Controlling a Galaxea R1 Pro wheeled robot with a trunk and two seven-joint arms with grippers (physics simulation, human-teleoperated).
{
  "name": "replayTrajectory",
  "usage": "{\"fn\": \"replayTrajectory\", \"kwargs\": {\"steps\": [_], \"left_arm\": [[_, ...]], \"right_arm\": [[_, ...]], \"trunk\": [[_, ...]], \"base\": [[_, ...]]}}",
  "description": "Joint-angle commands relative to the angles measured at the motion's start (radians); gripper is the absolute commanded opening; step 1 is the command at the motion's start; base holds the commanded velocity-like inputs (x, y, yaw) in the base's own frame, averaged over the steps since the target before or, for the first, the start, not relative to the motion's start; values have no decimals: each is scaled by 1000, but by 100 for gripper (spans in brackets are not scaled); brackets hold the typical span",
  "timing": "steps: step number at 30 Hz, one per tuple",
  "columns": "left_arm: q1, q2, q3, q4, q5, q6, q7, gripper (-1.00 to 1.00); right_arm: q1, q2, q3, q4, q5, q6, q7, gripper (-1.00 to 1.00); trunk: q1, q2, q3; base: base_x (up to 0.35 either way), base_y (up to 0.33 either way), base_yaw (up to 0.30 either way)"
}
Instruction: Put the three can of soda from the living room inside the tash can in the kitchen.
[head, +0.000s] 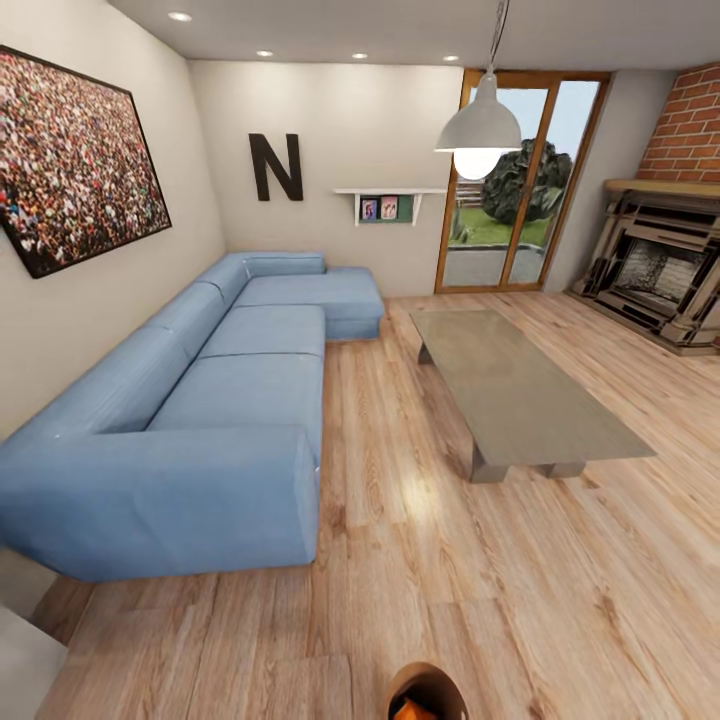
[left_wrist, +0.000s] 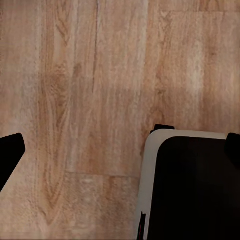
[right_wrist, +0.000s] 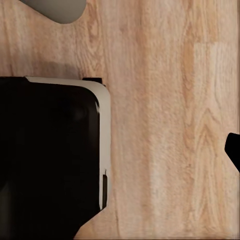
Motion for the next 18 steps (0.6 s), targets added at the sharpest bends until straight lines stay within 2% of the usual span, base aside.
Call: {"fn": "replayTrajectory", "kwargs": {"steps": [1,10,18], "left_arm": [[1,0,0,0,0,1,0,100],[22,1,2,12,1,14,2,100],[36,0,3,15,1,59,2,100]], "right_arm": [[4,0,0,0,0,0,-3,100],[19,0,0,0,0,0,-15,100],[21,0,0,0,0,0,-16,100]], "trunk": [[-4,7,3],[-38,70,31],[-69,126,57]], "base": [[0,0,0],[0,0,0],[0,0,0]]}}
